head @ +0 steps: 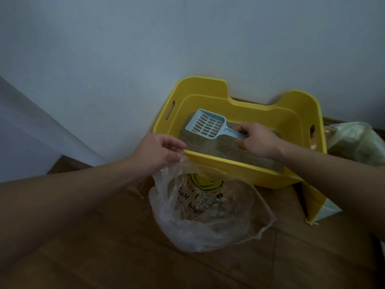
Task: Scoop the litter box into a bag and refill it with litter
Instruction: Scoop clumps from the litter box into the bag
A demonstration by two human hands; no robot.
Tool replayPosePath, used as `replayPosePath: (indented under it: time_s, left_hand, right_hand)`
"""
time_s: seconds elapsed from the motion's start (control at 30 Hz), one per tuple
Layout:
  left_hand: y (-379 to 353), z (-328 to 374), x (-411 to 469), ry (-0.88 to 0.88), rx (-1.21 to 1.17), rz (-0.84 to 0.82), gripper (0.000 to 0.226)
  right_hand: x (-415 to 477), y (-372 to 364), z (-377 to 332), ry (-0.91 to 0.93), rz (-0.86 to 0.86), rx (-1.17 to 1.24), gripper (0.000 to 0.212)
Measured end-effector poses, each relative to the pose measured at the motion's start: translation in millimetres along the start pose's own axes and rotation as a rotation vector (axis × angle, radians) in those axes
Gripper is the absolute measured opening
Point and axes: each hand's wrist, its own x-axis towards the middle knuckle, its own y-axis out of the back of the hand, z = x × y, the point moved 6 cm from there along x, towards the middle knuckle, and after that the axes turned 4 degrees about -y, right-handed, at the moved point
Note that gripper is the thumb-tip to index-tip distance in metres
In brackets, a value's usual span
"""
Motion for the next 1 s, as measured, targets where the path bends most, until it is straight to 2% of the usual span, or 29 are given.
replayPosePath:
  time_s: [0.2,0.53,0.73,1.0]
  left_hand:
    - [4.1,-1.4,12.3,-0.026,-0.019,-0.01,0.027]
    - [-3.3,-7.8,22.2,-0.022,-0.045,-0.028,0.029]
    - [-2.8,-8.9,23.5,-0.023,-0.055,-0.028,0.027]
    - [-1.5,-6.6,19.5,-0.024,-0.061,-0.024,0.028]
  right_hand:
    - [35.5,-25.1,-4.9,-0.054,-0.009,0.01,0.014]
    - [62.3,-51.5,-2.2,-0.137,-0.064,-0.009,0.023]
    - [58.9,-59.9,-12.4,-0.067,-0.145,0.132,0.037]
    - [51.8,-47.0,-16.8,-0.014,-0.098,0.154,0.05]
